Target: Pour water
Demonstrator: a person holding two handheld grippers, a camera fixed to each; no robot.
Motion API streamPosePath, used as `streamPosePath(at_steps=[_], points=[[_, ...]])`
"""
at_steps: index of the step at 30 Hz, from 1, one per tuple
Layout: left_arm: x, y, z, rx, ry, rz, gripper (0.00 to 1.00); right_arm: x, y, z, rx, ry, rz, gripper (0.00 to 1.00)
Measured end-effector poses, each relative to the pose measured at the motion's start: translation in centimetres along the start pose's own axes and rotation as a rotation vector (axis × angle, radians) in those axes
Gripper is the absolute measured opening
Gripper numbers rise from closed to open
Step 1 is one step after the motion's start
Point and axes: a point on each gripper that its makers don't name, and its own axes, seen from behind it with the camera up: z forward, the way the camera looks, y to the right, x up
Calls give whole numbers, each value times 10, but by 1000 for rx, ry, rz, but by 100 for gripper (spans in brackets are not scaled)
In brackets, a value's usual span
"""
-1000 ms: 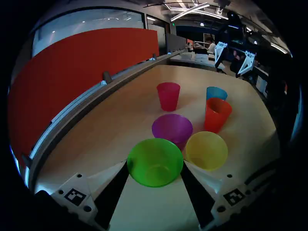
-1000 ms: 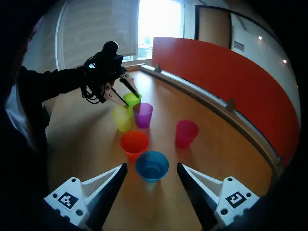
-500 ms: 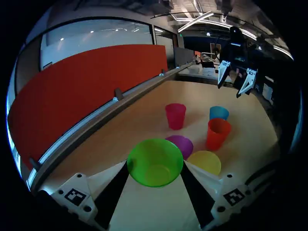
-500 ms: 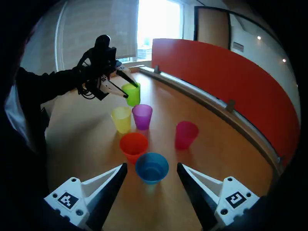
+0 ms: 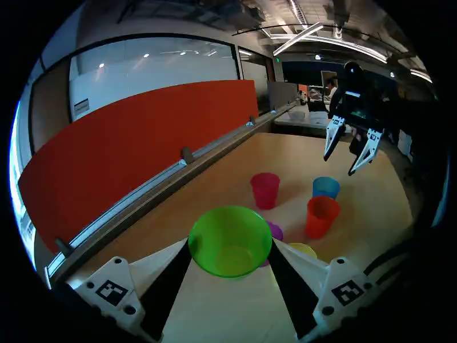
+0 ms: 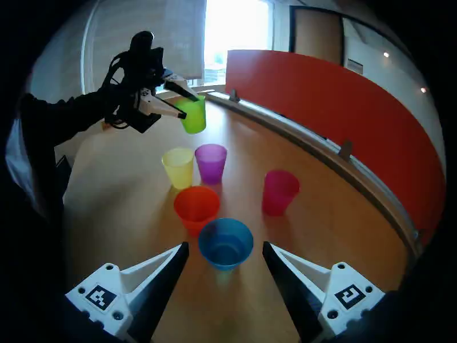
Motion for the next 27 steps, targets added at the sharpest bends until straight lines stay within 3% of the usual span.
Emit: streamPosePath(at_steps=[12, 27], points=[[11, -2, -20, 31, 6, 2, 88, -19, 0, 21, -1, -20, 14, 100], [9, -5, -32, 43, 1, -15, 88, -32, -1, 44, 4, -28, 22, 100]])
